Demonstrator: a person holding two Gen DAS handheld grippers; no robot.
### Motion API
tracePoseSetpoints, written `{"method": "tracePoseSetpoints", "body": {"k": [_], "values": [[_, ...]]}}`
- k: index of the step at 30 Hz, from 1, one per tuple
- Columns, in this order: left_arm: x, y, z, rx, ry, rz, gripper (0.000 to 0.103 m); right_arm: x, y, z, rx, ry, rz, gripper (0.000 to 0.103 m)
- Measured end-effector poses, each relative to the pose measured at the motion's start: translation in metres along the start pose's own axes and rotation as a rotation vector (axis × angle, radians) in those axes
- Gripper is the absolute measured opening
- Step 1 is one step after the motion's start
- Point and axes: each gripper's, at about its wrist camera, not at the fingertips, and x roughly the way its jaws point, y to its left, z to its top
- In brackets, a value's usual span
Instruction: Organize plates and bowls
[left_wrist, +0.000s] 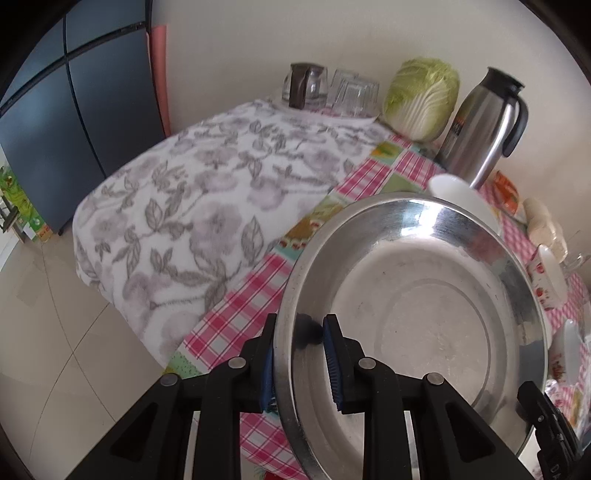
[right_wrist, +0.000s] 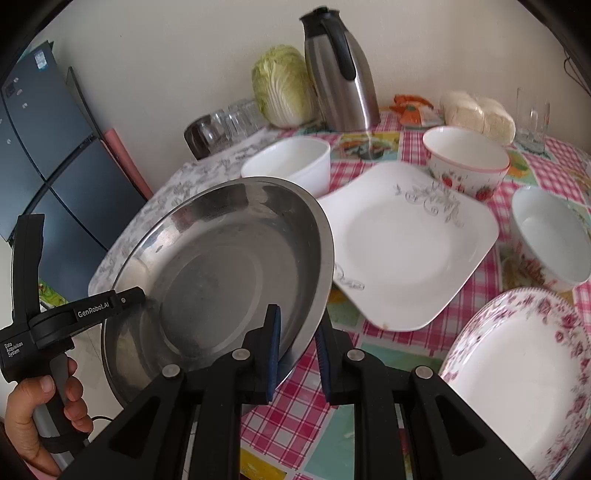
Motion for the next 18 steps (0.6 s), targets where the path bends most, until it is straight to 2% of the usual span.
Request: {"method": "tracePoseSetpoints", "body": {"k": [7, 18], "values": [[-0.031, -0.039, 0.018, 0.024, -0.065, -0.048, 0.026, -0.033, -0.024, 0.020, 0.029, -0.092, -0.027, 0.019], [-0.030, -0.112, 0.026, 0.059, -0.055, -0.113, 0.026, -0.060, -0.076, 0.034, 0.093, -0.168, -0.096, 0.020]]}}
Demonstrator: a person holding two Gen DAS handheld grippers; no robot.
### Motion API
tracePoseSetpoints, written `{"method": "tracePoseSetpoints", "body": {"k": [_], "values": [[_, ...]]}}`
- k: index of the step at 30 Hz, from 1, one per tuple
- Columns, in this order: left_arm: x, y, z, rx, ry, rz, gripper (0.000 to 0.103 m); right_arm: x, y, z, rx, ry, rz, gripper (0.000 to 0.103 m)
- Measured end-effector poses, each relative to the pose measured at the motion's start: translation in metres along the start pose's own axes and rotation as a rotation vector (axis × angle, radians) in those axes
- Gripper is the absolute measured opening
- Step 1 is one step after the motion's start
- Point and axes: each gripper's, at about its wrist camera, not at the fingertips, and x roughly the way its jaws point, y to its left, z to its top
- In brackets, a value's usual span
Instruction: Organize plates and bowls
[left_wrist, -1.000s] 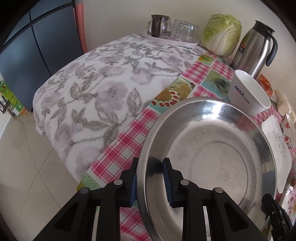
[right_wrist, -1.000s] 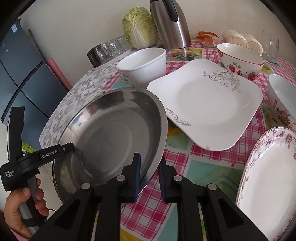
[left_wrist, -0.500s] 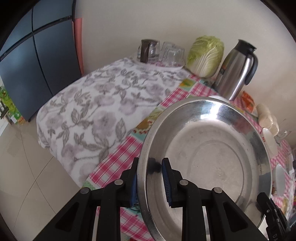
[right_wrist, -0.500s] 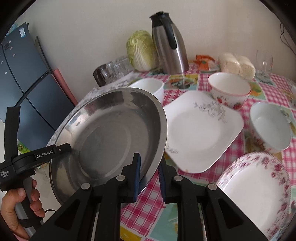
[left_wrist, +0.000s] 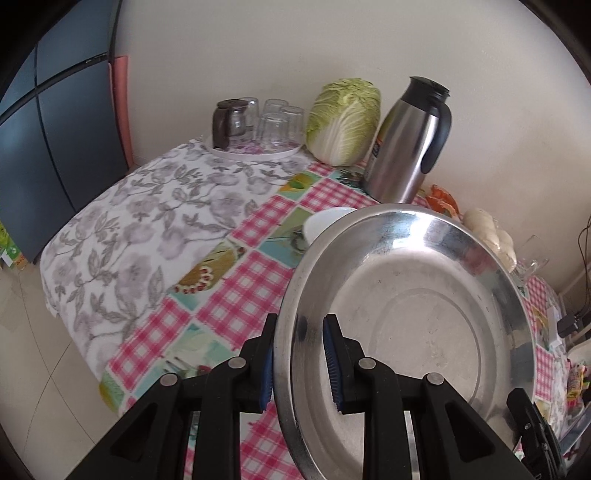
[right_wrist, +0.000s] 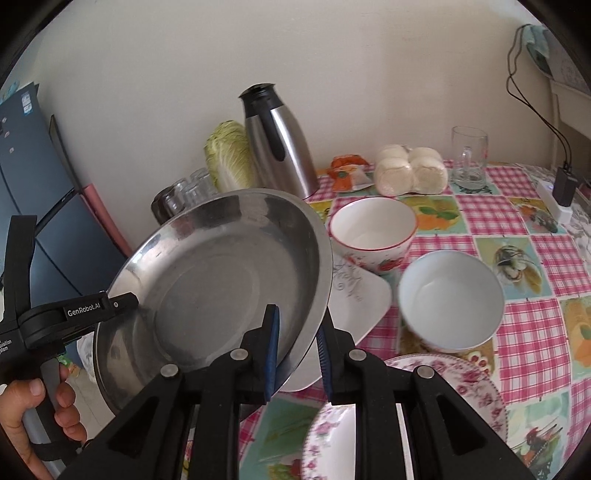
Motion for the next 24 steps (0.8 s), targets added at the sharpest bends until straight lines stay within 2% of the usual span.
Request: {"method": "tracePoseSetpoints", "body": {"k": [7, 12, 15, 19, 24], "values": [[0.018, -0.037, 0.004, 0.029, 0.018, -0.031, 0.026, -0.001, -0.028, 0.007, 0.035, -0.009, -0.044, 0.021], [0.036, -0.050, 0.006, 0.028, 0.043, -0.057, 0.026, 0.010, -0.045, 0.007, 0.057, 0.012, -0.058, 0.021], [0.046, -0.058, 0.004, 0.057, 0.048, -0.047, 0.026, 0.018, -0.052, 0.005, 0.071, 0.032, -0.074, 0.022], [0.062, -0.055, 0.001, 0.050, 0.088, -0.053, 0.026, 0.029, -0.053, -0.001, 0.079, 0.067, -0.092, 0.022], [0.073, -0.042, -0.002, 0.022, 0.122, -0.050, 0.026, 0.036, -0.041, -0.003, 0.025, 0.078, -0.112, 0.022]]}}
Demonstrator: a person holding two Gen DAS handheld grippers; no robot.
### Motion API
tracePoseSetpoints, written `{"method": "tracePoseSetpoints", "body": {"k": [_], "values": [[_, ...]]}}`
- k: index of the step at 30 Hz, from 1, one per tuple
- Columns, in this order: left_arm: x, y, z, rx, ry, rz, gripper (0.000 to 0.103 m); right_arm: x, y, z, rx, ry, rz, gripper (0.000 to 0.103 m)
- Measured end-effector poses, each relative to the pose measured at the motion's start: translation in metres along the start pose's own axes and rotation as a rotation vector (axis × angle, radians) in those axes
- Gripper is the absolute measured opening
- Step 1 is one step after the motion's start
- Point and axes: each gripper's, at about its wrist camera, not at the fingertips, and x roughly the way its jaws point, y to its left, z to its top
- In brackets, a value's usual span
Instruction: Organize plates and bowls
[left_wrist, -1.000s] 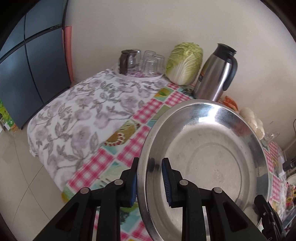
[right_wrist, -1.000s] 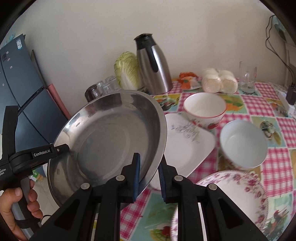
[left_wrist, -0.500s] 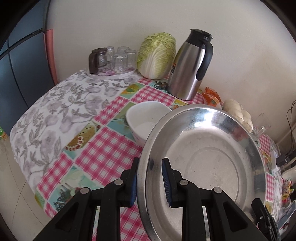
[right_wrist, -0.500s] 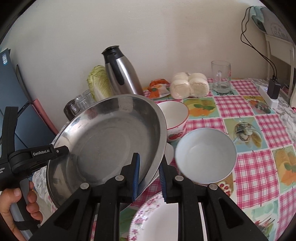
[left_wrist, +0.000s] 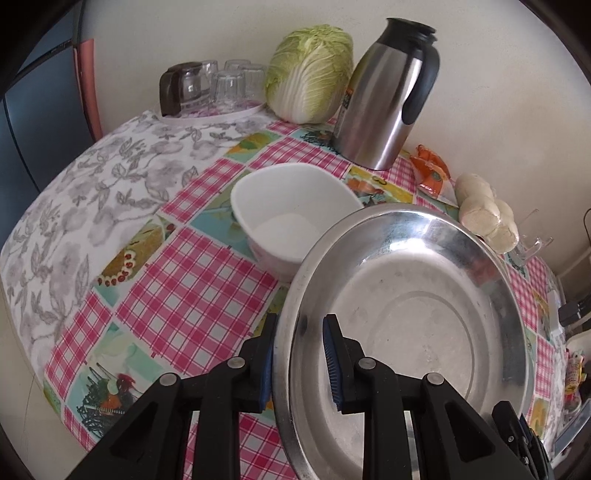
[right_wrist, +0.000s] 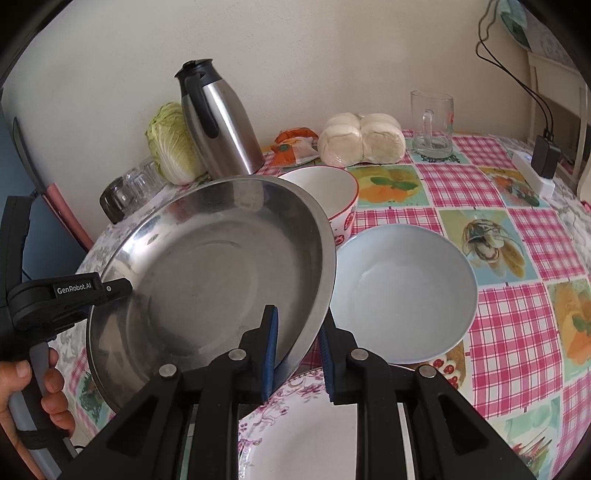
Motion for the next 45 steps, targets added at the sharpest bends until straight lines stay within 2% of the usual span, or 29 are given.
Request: {"method": "tracePoseSetpoints", "body": {"k": [5, 7, 17, 26, 38, 45], "values": [[0.002, 0.016, 0.000, -0.044, 0.012, 0.004, 0.026, 0.004, 0.009, 0.001, -0.010, 0.009, 0.025, 0.024], [0.003, 0.020, 0.000, -0.056, 0.017, -0.002, 0.026, 0.009, 0.013, -0.002, -0.028, 0.020, 0.007, 0.024], [0.004, 0.021, -0.001, -0.048, 0.045, 0.036, 0.026, 0.024, 0.017, -0.010, -0.042, 0.073, -0.013, 0.024], [0.017, 0.017, -0.006, -0.038, 0.079, 0.047, 0.026, 0.023, 0.014, -0.010, -0.035, 0.070, -0.022, 0.024], [0.029, 0.004, -0.004, 0.009, 0.072, 0.004, 0.027, 0.022, 0.003, -0.009, 0.012, 0.059, -0.058, 0.024], [0.037, 0.000, 0.000, 0.003, 0.071, -0.017, 0.029, 0.024, 0.001, -0.008, 0.017, 0.056, -0.060, 0.024]]}}
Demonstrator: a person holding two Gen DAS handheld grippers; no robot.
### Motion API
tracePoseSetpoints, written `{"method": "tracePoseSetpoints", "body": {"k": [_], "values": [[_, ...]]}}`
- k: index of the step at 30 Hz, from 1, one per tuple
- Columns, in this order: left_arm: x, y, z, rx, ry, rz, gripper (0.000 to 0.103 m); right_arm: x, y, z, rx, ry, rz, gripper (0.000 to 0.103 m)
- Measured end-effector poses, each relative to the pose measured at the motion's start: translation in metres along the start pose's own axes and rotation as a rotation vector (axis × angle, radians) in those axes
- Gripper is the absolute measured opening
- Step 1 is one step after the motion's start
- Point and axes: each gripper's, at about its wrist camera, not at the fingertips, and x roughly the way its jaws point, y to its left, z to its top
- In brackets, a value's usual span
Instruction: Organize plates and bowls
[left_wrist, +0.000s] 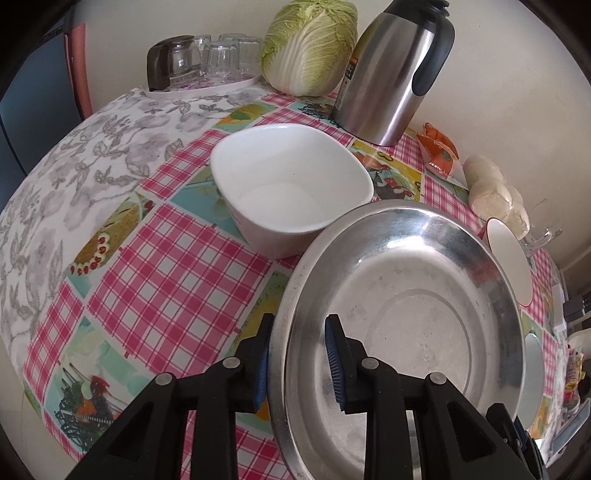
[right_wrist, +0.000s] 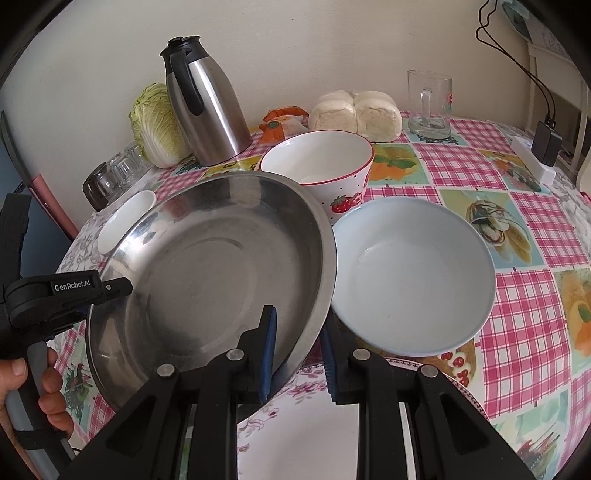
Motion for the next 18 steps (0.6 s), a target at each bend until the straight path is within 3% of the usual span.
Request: {"method": "tracePoseSetpoints", "body": {"k": [9, 16, 18], "values": [[0.0035, 0.0016, 0.0032, -0.003, 0.001, -0.019, 0.029, 0.0015, 0.0026, 0.0010, -0.011, 0.000, -0.011, 0.024], [-0.0009, -0.0007, 0.0020, -0.004, 0.027, -0.029, 0.049, 0.0016, 0.0047, 0.0008, -0.025, 0.014, -0.013, 0.024], [-0.0042, -0.0028, 0.0016, 0.004, 0.026, -0.025, 0.050, 0.0016, 0.0061, 0.0008, -0.034, 0.022, -0.017, 0.024]]}}
